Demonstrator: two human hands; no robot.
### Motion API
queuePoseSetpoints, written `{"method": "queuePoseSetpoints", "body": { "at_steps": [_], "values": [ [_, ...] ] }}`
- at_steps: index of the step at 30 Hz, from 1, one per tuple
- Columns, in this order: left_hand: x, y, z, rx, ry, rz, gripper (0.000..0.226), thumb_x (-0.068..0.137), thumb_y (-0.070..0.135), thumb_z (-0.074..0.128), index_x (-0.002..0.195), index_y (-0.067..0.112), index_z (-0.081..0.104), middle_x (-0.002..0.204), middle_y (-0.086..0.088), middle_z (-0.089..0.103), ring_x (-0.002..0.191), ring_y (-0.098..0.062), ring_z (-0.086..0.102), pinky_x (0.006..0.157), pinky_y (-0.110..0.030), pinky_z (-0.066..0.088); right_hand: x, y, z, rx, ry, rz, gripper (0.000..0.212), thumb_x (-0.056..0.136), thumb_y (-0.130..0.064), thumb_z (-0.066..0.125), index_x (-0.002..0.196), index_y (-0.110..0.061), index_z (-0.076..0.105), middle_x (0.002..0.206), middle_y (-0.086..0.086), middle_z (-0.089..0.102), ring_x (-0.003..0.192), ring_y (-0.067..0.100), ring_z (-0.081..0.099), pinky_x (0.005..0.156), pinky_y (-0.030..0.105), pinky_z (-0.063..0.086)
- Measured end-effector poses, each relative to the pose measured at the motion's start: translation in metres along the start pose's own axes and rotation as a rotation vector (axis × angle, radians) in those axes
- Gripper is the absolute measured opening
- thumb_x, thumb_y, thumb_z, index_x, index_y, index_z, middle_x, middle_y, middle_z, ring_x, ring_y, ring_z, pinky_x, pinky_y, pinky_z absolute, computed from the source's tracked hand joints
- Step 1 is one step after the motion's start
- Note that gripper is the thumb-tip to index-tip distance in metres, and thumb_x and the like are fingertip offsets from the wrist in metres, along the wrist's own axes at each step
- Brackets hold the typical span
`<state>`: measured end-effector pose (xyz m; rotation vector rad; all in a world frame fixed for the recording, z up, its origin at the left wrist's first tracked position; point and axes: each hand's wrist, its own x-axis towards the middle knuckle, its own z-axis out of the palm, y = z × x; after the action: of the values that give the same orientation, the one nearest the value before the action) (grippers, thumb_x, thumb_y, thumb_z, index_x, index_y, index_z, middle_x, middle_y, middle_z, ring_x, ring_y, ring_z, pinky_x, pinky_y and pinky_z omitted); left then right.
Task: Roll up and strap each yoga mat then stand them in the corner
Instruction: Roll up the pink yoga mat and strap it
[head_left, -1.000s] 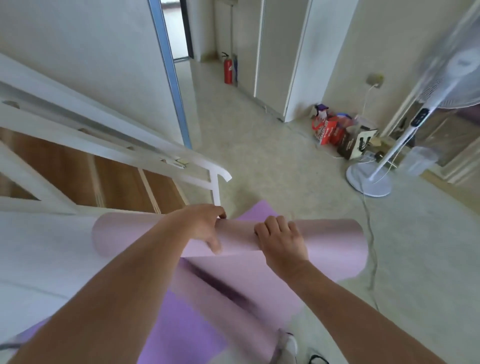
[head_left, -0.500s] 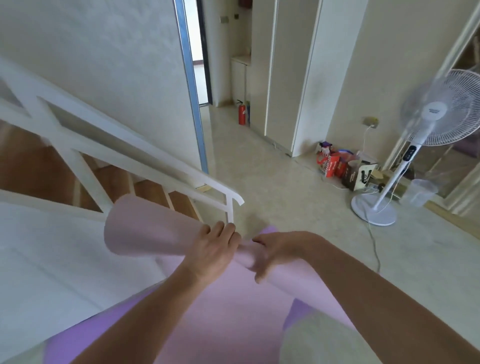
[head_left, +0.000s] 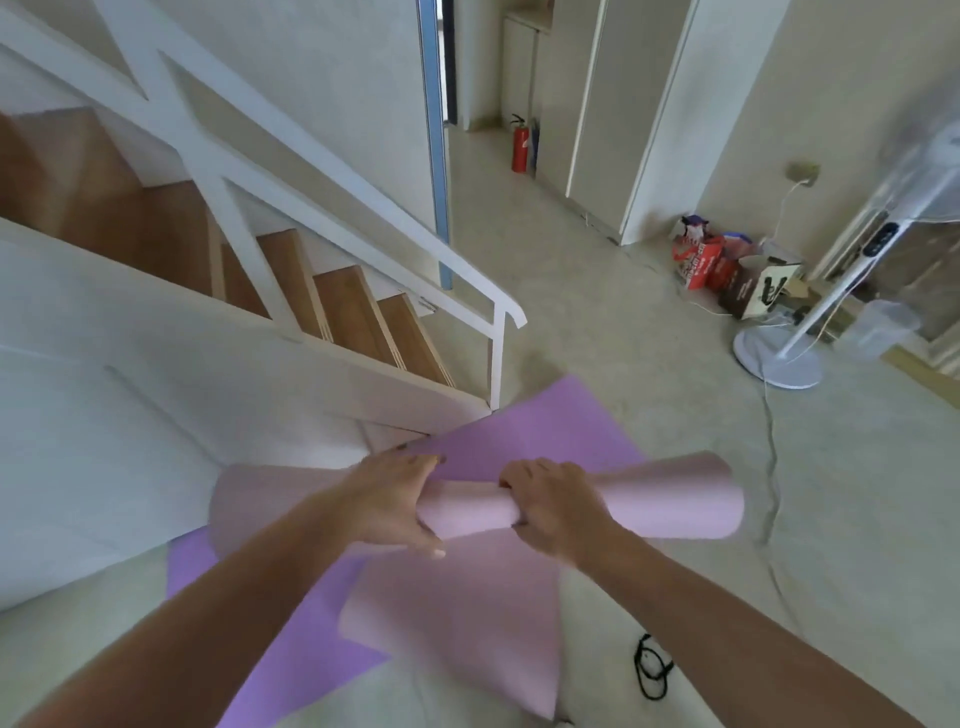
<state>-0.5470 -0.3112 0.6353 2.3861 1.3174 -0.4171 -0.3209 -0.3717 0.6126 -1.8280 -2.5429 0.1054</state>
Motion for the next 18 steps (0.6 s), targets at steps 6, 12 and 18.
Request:
{"method": "queuePoseSetpoints", "body": {
  "at_steps": [6,12,18],
  "values": [
    [-0.033,-0.022,0.052,0.133,0.115,0.115,0.037,0.081,0.044,0.065,0.108,0.023,0.051,0.106,0.003,0.064,0.097,-0.025,0.062,0.070,-0.031,0.038,-0.017,-0.069,0.010,-0.006,-0.326,0.185,0.067,0.077,-0.046,0.069,0.130,-0.021,0.038,0.117,-0.001,0.059,0.107,0.024,0.056,0.086,0.038,0.036],
    [-0.076,-0.021,0.093,0.274,0.197,0.242,0.044,0.086,0.033,0.062,0.125,0.019,0.047,0.117,-0.005,0.057,0.106,-0.029,0.058,0.083,-0.038,0.041,-0.036,-0.124,0.028,0.075,-0.437,0.303,0.050,0.081,-0.038,0.071,0.123,-0.020,0.052,0.117,0.003,0.059,0.110,0.026,0.057,0.077,0.032,0.041],
    [-0.103,-0.030,0.108,0.107,0.147,0.164,0.028,0.084,0.024,0.065,0.111,0.022,0.055,0.107,-0.002,0.063,0.100,-0.027,0.064,0.074,-0.034,0.046,-0.072,-0.170,0.068,-0.172,-0.086,0.305,0.051,0.032,-0.015,0.087,0.073,-0.017,0.057,0.066,0.003,0.053,0.057,0.025,0.053,0.046,0.031,0.040]
  ]
}}
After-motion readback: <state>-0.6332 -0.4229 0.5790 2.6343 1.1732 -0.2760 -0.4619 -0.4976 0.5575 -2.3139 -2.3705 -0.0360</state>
